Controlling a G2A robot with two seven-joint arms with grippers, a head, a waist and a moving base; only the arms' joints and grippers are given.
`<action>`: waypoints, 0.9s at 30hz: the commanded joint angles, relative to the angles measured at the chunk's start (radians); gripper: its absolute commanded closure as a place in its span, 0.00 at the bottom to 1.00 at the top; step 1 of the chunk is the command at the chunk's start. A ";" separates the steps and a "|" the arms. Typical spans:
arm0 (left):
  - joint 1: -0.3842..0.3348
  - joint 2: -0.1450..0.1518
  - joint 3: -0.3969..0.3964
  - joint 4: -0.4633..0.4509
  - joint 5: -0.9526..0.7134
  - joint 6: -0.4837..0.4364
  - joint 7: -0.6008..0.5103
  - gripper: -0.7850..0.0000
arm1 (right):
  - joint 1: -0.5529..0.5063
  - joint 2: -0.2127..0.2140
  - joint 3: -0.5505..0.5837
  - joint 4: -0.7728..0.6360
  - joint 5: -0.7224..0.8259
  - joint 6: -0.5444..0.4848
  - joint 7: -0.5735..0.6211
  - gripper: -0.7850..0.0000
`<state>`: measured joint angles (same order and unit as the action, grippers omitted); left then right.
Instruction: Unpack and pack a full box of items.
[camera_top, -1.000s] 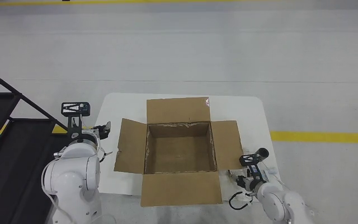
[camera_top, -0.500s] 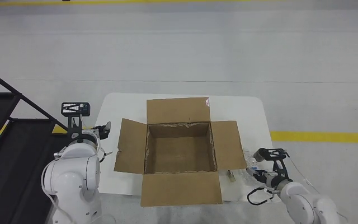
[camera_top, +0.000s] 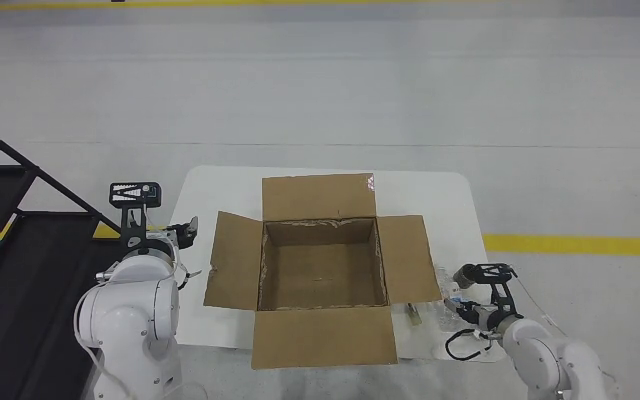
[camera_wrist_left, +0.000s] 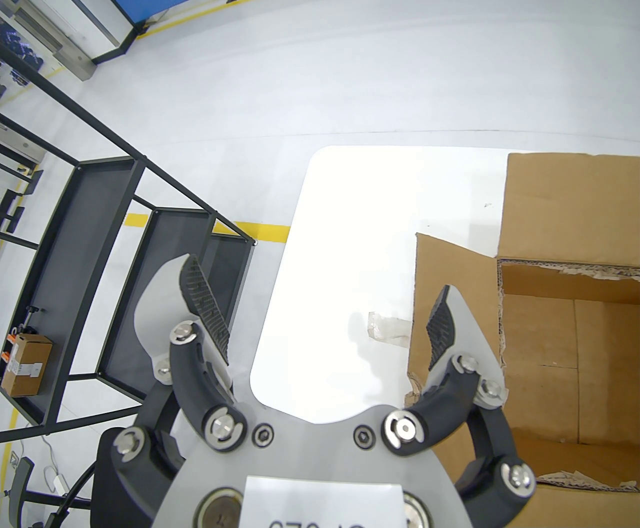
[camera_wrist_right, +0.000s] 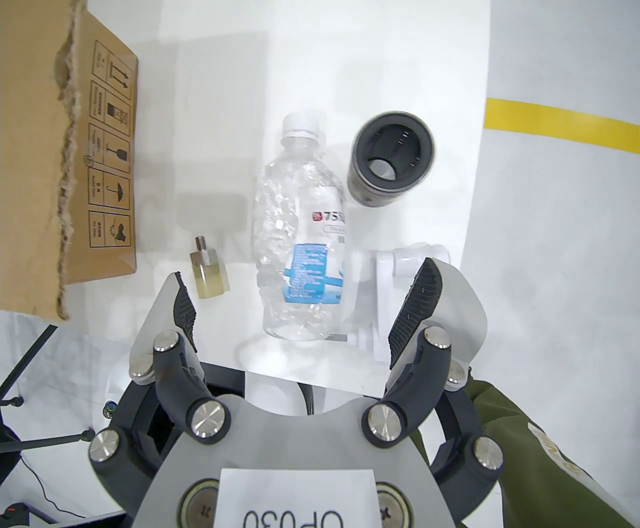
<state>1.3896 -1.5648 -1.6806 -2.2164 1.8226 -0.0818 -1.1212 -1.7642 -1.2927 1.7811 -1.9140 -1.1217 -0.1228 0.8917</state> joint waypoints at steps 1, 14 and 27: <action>0.000 0.000 0.000 0.000 0.000 0.000 0.000 0.00 | -0.022 0.004 0.041 -0.011 0.004 0.000 0.010 0.19; 0.000 0.000 0.000 0.000 0.000 0.000 0.000 0.00 | -0.084 0.014 0.066 0.059 -0.044 0.000 -0.019 0.38; 0.000 0.000 0.000 0.000 0.000 0.000 0.000 0.00 | -0.040 0.019 0.033 0.177 -0.071 0.003 -0.115 0.38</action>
<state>1.3896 -1.5648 -1.6806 -2.2164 1.8226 -0.0818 -1.1212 -1.8090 -1.2744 1.8185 -1.7422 -1.1906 -0.1194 0.7798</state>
